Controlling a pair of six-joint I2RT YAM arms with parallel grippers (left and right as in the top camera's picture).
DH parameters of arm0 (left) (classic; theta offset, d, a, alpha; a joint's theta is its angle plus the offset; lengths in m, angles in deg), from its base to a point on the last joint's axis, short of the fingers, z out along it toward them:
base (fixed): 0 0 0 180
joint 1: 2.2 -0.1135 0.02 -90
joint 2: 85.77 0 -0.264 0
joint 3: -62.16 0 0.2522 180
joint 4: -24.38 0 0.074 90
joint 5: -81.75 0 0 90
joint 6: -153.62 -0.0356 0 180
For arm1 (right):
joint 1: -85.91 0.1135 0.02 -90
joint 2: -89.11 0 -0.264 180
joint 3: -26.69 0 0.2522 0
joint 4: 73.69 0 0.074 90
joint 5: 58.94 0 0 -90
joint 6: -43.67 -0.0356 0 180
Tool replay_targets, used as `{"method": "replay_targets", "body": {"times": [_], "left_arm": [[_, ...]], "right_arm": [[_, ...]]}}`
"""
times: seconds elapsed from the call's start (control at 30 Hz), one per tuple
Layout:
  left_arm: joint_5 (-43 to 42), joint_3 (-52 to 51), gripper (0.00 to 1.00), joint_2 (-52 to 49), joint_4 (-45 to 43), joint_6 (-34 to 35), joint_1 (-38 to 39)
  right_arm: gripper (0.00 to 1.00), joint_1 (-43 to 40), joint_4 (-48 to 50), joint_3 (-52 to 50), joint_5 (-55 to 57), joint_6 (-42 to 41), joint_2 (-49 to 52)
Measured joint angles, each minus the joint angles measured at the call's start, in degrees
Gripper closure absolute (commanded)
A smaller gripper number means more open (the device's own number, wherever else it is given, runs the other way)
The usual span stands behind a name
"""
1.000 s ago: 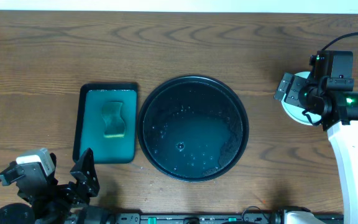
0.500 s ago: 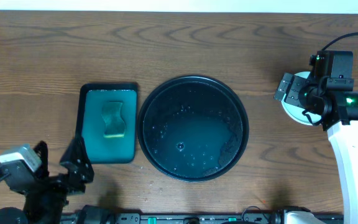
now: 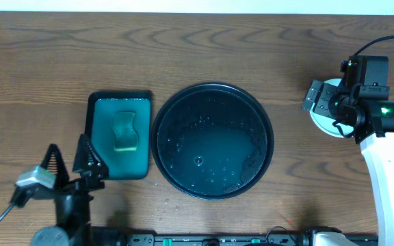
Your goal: Clean dirty plates on tray and stack at the side
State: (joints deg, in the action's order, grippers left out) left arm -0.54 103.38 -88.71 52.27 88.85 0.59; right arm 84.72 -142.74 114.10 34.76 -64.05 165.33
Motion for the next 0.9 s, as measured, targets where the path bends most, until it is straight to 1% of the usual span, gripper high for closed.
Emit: {"method": "replay_targets", "body": {"times": [0.2, 0.4, 0.53, 0.73, 0.9], "left_arm": [[0.0, -13.0, 0.18, 2.1, -9.2, 5.4, -1.4], [0.0, -19.8, 0.18, 2.3, -15.7, 7.4, -1.5], [0.0, -23.1, 0.18, 2.3, -17.6, 7.8, -1.5], [0.0, -26.1, 0.18, 2.3, -17.8, 7.7, -1.5], [-1.4, -26.5, 0.18, 2.3, -17.9, 3.8, -1.5]], "right_arm": [[0.01, 0.0, 0.0, 0.0, 0.0, 0.0, 0.0], [0.01, 0.0, 0.0, 0.0, 0.0, 0.0, 0.0], [0.01, 0.0, 0.0, 0.0, 0.0, 0.0, 0.0], [0.01, 0.0, 0.0, 0.0, 0.0, 0.0, 0.0], [0.01, 0.0, 0.0, 0.0, 0.0, 0.0, 0.0]]}}
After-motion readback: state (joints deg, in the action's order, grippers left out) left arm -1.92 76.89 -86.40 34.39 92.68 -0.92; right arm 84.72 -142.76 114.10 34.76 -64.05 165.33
